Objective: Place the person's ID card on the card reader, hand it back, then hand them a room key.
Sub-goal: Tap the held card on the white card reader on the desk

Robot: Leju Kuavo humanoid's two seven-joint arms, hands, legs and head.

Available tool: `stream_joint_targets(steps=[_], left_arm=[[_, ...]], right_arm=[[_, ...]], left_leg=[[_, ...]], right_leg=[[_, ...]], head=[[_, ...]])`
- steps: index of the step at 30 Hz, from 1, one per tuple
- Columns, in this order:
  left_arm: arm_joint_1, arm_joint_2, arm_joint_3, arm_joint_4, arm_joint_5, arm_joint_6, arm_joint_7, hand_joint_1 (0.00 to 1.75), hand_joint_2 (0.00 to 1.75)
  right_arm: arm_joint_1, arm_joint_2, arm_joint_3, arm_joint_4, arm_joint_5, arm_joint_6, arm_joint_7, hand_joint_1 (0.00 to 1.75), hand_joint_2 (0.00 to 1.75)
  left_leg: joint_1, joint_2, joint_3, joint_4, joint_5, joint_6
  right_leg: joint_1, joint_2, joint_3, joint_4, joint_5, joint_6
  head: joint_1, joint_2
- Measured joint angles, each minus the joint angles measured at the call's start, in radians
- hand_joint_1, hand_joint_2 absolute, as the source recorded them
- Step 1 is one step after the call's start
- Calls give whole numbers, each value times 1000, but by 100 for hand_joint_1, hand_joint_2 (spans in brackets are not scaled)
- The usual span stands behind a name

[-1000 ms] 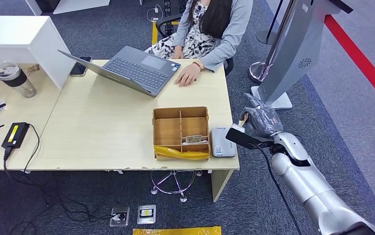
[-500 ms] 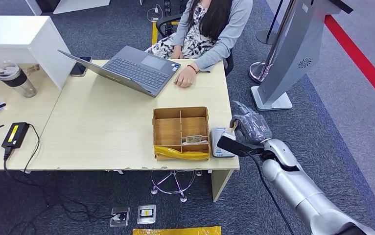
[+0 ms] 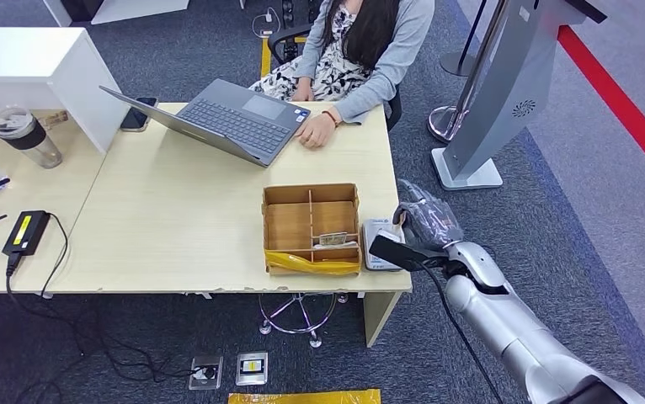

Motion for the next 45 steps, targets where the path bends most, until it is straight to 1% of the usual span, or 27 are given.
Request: stream_joint_targets(steps=[8, 14, 19, 27, 36, 45], left_arm=[[0, 0, -1, 0, -12, -2, -18, 0, 0], [-1, 0, -1, 0, -13, -8, -28, 0, 0], [-1, 0, -1, 0, -12, -15, -29, 0, 0], [-2, 0, -1, 0, -12, -15, -24, 0, 0], [-1, 0, -1, 0, -7, -13, -24, 0, 0], [-1, 1, -1, 0, -1, -9, -15, 0, 0]], right_arm=[[1, 6, 16, 6, 48, 9, 22, 175, 175], [31, 33, 37, -35, 92, -5, 42, 175, 175], [47, 54, 58, -60, 93, -4, 47, 175, 175], [50, 81, 79, -60, 94, 2, 47, 175, 175], [42, 80, 85, -60, 72, 27, 54, 175, 175], [-18, 58, 84, -56, 82, 39, 57, 175, 175]], left_leg=[[0, 0, 0, 0, 0, 0], [0, 1, 0, 0, 0, 0], [0, 1, 0, 0, 0, 0], [0, 1, 0, 0, 0, 0], [0, 1, 0, 0, 0, 0], [0, 1, 0, 0, 0, 0]], right_leg=[[0, 0, 0, 0, 0, 0], [0, 1, 0, 0, 0, 0], [0, 1, 0, 0, 0, 0], [0, 1, 0, 0, 0, 0], [0, 1, 0, 0, 0, 0], [0, 1, 0, 0, 0, 0]], head=[[0, 0], [0, 0], [0, 0], [0, 0], [0, 0], [0, 0]])
